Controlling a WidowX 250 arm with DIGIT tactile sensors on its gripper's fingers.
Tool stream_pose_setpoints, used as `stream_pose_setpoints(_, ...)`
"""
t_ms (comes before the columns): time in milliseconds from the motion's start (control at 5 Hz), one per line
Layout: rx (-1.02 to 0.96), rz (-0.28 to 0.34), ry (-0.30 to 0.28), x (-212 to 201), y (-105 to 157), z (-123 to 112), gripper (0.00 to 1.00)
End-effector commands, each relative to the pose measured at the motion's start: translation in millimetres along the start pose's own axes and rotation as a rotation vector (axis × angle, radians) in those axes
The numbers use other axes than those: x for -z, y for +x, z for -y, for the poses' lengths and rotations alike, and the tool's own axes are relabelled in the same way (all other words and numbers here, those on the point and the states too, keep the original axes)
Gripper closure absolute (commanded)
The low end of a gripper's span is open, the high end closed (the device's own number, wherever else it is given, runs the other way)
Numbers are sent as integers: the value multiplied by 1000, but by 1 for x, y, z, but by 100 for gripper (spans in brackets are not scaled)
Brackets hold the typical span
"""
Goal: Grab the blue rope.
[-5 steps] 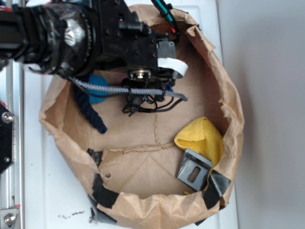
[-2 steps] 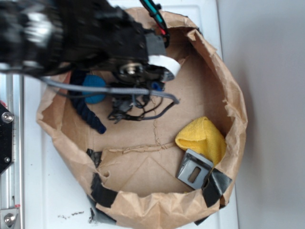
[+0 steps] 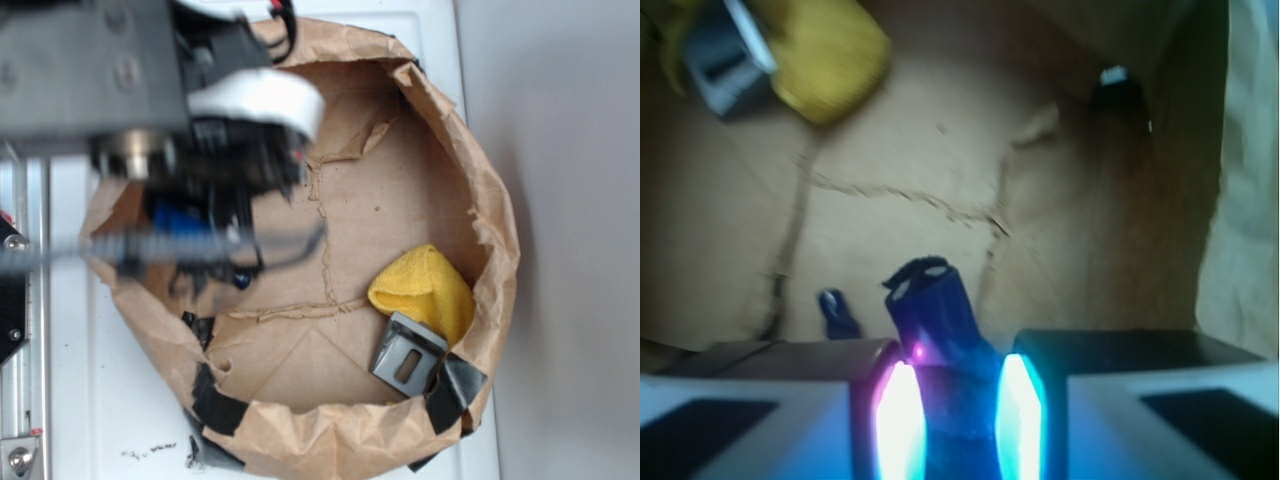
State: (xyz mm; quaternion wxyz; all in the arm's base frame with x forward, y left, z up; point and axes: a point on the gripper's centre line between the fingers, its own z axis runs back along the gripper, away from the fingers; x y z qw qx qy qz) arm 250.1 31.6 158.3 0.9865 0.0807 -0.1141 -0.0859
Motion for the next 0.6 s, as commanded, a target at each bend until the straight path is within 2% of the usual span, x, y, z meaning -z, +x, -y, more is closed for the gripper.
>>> stream_pose_setpoints(0,-83,37,-29,-47,41,3,100)
stream_pose_setpoints(400,-102,17,-1,-53,46,0,100)
